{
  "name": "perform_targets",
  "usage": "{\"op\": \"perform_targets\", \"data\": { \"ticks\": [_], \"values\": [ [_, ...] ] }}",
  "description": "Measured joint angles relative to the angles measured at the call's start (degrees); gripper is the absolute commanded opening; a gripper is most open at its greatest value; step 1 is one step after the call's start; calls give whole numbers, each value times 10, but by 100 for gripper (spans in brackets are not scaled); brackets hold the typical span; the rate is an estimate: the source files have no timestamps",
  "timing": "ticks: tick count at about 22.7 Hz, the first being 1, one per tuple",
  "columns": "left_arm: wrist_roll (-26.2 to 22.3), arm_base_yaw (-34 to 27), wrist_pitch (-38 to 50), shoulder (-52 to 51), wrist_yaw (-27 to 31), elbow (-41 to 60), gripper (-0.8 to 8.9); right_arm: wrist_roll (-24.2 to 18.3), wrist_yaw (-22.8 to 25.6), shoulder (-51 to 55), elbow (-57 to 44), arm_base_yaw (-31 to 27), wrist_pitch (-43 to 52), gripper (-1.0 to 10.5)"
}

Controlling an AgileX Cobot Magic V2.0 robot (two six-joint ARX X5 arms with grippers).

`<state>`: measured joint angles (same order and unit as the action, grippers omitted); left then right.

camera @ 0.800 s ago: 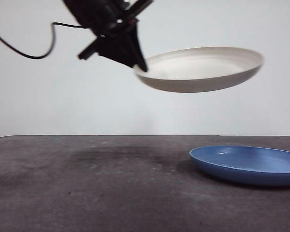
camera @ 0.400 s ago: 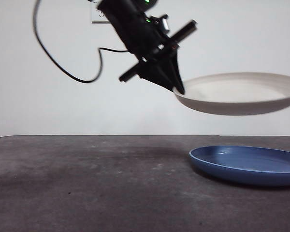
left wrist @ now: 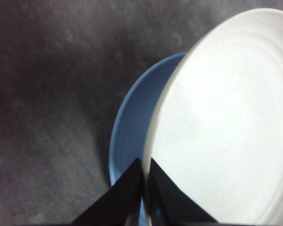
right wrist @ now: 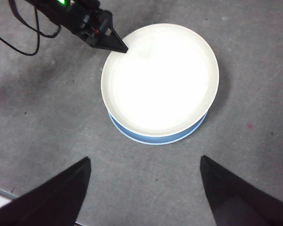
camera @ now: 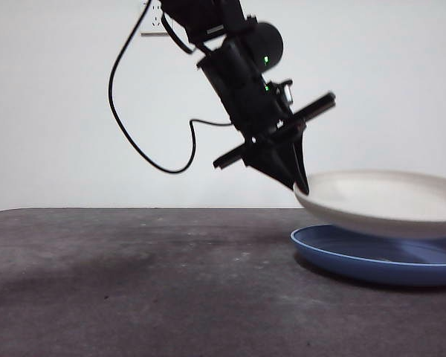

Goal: Pick up the white plate, put it on the blue plate, put it on desk

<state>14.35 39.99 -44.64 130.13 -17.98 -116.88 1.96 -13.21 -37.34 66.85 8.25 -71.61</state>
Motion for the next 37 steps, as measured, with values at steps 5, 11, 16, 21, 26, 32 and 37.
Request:
{"op": "perform_targets", "data": {
  "ticks": [5, 11, 16, 21, 26, 32, 37],
  "values": [
    [0, 0, -15, 15, 0, 0, 9, 0, 14, 0, 0, 0, -4, 374],
    [0, 3, -16, 34, 0, -1, 9, 0, 14, 0, 0, 0, -4, 374],
    [-1, 7, -12, 35, 0, -1, 16, 0, 14, 0, 0, 0, -9, 374],
    [-3, 8, -20, 35, 0, -2, 312, 0, 14, 0, 0, 0, -10, 374],
    [-5, 10, -48, 35, 0, -40, 312, 0, 14, 0, 0, 0, -10, 374],
    [-31, 1, -119, 34, -2, -160, 312, 0, 16, 0, 0, 0, -10, 374],
    [-50, -54, -170, -24, 1, -217, 312, 0, 28, 0, 0, 0, -10, 374]
  ]
}}
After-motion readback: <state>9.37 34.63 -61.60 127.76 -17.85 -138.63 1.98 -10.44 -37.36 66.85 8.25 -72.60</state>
